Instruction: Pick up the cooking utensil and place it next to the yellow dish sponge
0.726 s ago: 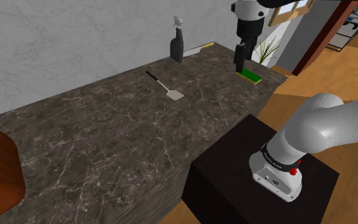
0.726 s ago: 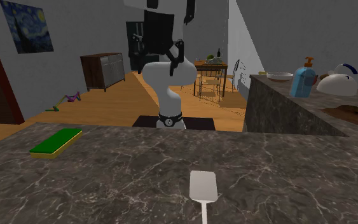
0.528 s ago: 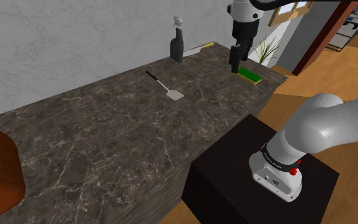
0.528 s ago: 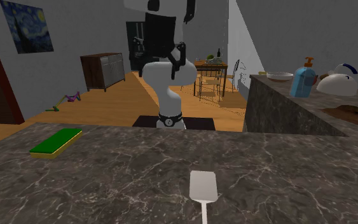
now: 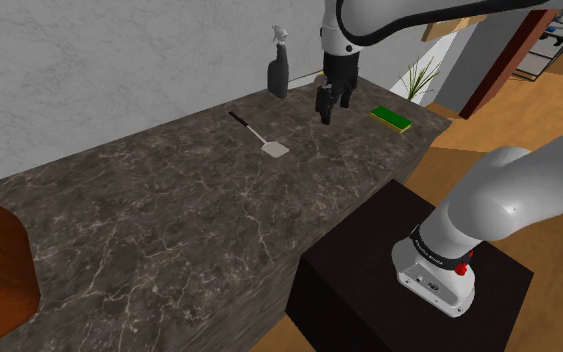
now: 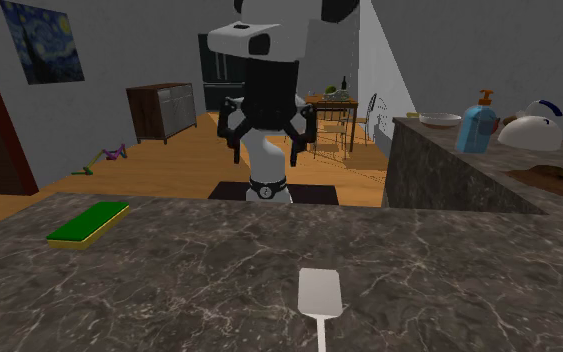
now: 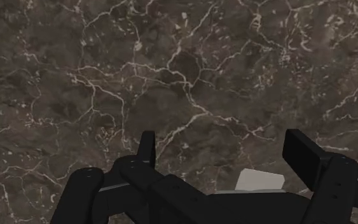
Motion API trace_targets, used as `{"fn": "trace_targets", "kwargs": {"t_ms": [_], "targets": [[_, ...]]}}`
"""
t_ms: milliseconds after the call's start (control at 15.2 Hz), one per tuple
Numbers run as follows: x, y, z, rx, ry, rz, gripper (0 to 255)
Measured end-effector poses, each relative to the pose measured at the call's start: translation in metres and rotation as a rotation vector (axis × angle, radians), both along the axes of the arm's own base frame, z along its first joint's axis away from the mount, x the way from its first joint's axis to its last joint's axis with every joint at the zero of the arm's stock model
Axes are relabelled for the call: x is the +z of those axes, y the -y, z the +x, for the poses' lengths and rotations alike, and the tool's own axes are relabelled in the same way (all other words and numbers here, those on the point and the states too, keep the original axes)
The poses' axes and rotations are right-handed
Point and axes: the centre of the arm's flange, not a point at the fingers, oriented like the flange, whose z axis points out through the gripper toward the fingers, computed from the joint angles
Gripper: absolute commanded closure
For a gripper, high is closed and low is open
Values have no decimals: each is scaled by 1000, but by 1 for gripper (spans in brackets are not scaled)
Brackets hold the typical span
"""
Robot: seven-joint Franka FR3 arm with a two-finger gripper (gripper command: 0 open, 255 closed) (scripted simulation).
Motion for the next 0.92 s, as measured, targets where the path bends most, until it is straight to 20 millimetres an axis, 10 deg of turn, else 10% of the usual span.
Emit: {"fn": "trace_targets", "kwargs": {"t_ms": [924], "targets": [[-74,-55,137,-120,120,67,0]]}}
